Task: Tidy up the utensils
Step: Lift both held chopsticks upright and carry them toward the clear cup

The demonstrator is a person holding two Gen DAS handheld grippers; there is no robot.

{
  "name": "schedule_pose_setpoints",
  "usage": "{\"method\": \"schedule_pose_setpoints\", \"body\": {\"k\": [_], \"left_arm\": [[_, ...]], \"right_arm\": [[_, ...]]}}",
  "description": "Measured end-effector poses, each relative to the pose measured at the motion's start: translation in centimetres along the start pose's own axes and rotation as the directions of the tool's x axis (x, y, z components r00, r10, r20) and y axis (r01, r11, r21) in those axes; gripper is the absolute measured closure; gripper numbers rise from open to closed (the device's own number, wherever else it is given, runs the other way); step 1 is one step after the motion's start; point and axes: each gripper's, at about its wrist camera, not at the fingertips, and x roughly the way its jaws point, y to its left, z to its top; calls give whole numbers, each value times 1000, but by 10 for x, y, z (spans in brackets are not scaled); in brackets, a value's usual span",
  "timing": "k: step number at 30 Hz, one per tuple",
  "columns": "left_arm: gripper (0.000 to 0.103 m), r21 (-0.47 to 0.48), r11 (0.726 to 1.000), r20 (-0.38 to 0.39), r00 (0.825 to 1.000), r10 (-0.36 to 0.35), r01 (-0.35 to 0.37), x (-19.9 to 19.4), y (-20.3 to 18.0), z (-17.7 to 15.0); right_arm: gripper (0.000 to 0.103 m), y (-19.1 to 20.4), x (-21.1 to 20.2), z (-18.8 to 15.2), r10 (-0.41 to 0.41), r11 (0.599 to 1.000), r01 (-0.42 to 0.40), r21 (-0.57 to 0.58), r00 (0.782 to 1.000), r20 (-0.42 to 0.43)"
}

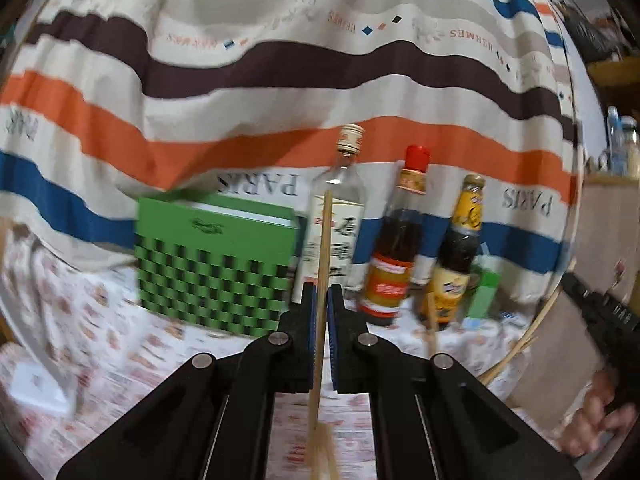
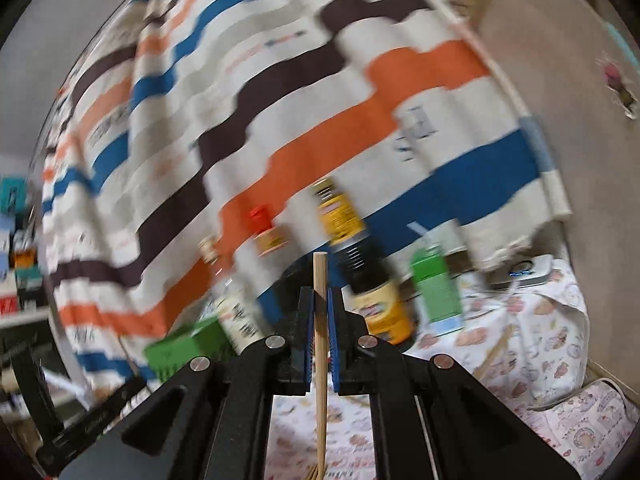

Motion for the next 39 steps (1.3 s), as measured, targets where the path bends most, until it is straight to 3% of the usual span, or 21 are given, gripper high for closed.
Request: {"method": "schedule_pose_setpoints", "body": {"k": [2,4,8,12,14,17,20,24,28,34,39], "left_arm": [[99,-5,1000,5,1000,-29,29,4,-12,6],[99,-13,999,21,999,-39,39,7,-25,13],[99,-82,986,48,988,-144,147,15,-49,27],[99,-164,966,97,977,-188,202,25,-74,30],[99,-168,962,116,974,-197,214,34,-89,29],[99,-93,973,133,971,-199,212,48,-108,27],[99,-109,971,87,975,-205,214,72,-115,20],[99,-171,967,112,979,-170,187,84,-119,7],[99,-117,983,123,984,-128,143,96,-135,1],[99,-88,989,58,992,-112,117,113,-148,-22],[99,-119,980,-42,985,-168,162,120,-144,-44]], "right_arm": [[96,-15,-3,2,-30,999,29,36,999,45],[96,-34,-15,2,-147,985,133,114,981,129],[96,-65,-20,0,-270,943,226,242,948,167],[96,-87,-22,-2,-373,901,305,307,907,193],[96,-96,-21,-3,-371,896,298,329,910,186],[96,-104,-18,-4,-353,900,278,337,917,186],[96,-105,-12,-6,-359,903,289,317,913,192],[96,-109,-2,-12,-370,898,311,311,917,151],[96,-113,3,-17,-378,889,330,317,920,103],[96,-121,15,-30,-344,887,312,341,938,37],[95,-123,31,-41,-322,892,313,327,946,-28]]}}
